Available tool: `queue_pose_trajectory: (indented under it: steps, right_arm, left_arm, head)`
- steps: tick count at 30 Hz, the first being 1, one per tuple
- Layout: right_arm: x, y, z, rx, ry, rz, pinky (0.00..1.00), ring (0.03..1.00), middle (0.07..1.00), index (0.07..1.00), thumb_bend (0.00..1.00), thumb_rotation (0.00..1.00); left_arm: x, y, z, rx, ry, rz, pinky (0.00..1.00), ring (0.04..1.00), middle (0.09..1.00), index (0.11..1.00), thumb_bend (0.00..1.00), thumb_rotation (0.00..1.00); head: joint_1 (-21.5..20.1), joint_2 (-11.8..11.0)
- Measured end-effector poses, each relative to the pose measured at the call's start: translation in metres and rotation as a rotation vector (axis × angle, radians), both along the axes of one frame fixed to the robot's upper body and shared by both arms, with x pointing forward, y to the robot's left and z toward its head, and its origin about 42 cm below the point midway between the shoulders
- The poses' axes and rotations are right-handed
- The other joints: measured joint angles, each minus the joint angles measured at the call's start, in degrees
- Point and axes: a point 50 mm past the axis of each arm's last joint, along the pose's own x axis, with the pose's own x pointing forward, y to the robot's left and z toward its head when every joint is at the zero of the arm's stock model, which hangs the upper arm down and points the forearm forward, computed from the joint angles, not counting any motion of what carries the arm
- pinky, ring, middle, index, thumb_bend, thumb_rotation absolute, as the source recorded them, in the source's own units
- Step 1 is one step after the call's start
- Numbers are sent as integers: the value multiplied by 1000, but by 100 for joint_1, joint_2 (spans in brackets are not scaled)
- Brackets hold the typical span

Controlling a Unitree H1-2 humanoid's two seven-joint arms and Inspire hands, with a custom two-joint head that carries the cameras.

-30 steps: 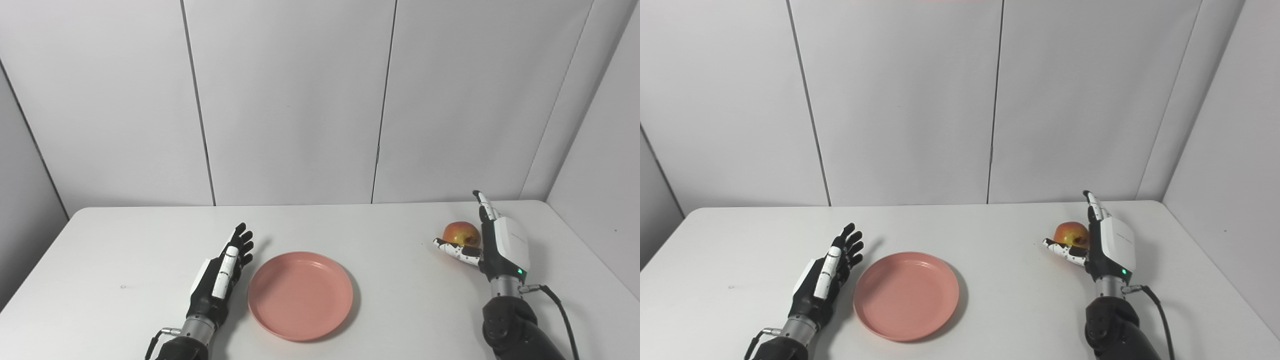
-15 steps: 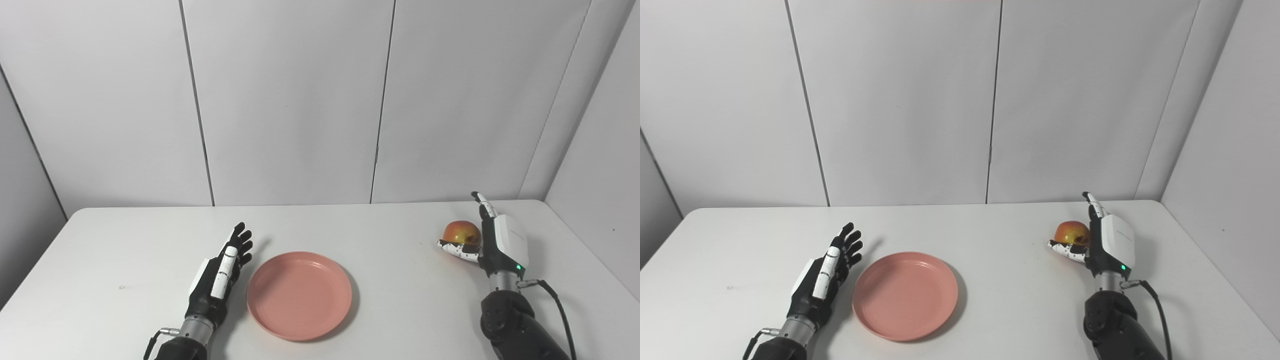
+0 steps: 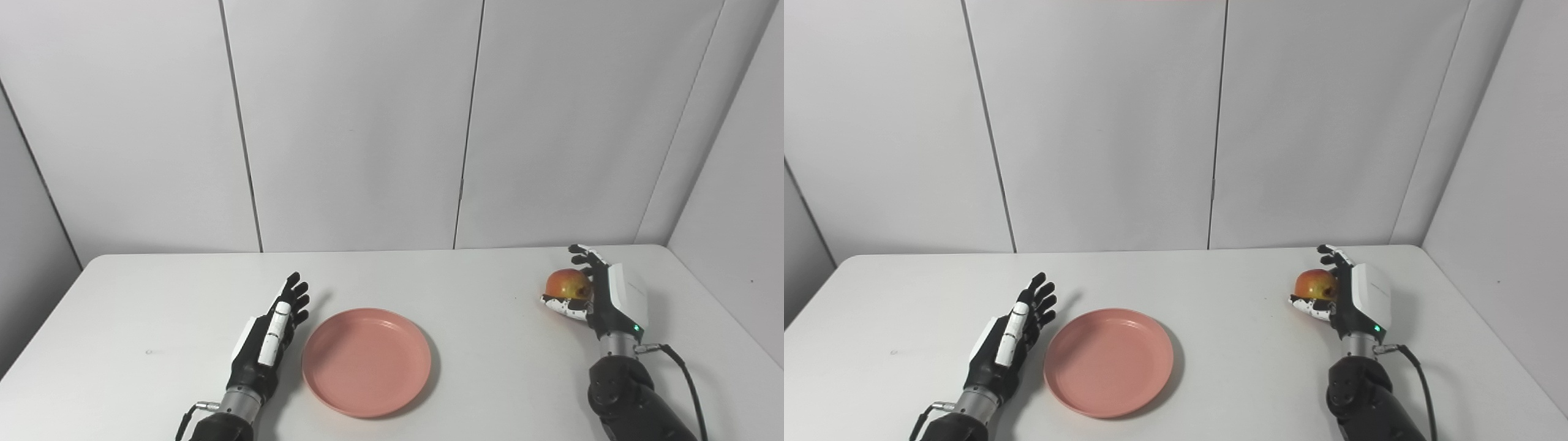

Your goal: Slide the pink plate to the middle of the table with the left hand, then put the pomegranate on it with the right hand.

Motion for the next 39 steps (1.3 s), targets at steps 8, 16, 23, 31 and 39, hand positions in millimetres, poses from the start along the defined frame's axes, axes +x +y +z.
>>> queue_pose_trajectory:
  steps: [8,16,23,31,39]
  right_arm:
    - [-3,1,0,21,-9,4,398,502,456,526,520,0]
    - [-5,4,0,26,-13,22,374,461,444,535,518,0]
    - [-6,4,0,32,-16,23,380,457,445,536,518,0]
    - [-13,11,4,45,-76,48,382,453,449,533,519,0]
    - [-19,33,20,72,-146,136,353,436,447,535,518,0]
  left_arm:
    - [-1,0,0,0,-1,1,954,966,972,980,531,1000]
    - [-1,0,0,0,-1,0,949,964,970,978,535,1000]
    - [0,-1,-1,2,1,1,942,959,968,977,541,1000]
    - [1,-6,-2,6,1,2,928,948,954,960,558,1000]
    - [1,-9,-1,43,-5,40,896,923,930,930,559,1000]
  head:
    - [0,0]
    - [9,-9]
    - [70,-35]
    - [149,-44]
    - [290,9]
